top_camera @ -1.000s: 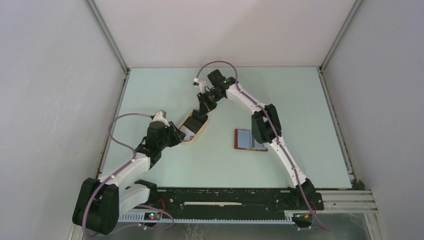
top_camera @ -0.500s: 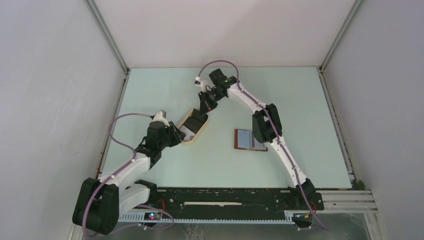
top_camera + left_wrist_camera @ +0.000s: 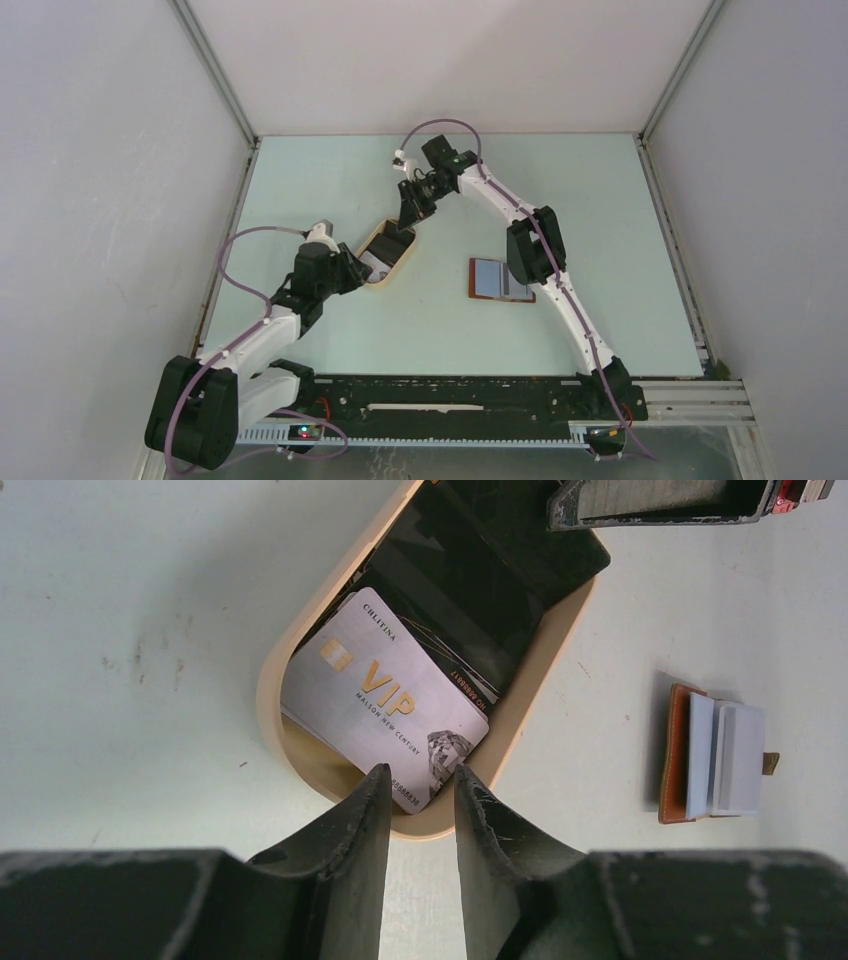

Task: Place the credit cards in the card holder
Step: Pick up the credit card from the storage box.

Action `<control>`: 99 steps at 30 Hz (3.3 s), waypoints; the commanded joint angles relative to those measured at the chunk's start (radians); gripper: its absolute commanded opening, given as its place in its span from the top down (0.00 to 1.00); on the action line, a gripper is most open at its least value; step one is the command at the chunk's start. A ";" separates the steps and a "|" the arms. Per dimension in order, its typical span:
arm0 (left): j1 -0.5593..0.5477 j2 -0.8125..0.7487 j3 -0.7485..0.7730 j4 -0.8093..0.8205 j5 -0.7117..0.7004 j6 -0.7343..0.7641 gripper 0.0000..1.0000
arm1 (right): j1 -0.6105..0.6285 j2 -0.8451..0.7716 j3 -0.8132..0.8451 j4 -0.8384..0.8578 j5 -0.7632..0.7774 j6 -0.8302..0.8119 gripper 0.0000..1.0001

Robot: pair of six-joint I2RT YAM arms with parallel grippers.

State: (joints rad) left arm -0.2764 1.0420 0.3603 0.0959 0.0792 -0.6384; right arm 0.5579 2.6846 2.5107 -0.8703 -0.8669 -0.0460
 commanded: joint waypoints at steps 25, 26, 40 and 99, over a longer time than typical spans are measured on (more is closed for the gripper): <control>0.007 -0.017 0.024 0.027 0.015 0.003 0.65 | 0.043 -0.021 0.069 -0.006 0.076 0.000 0.89; 0.008 -0.018 0.023 0.027 0.016 0.003 0.65 | 0.038 -0.026 0.069 -0.005 0.074 0.001 0.93; 0.008 -0.035 0.025 0.018 0.020 0.000 0.65 | -0.006 -0.037 0.058 0.004 -0.022 0.017 0.89; 0.008 -0.164 -0.020 -0.001 0.081 0.002 0.65 | 0.051 -0.307 -0.511 0.267 0.198 0.127 1.00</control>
State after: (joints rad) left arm -0.2760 0.9226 0.3592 0.0875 0.1162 -0.6380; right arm 0.6041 2.5381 2.1971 -0.7231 -0.7609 0.0078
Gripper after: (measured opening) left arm 0.346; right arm 0.010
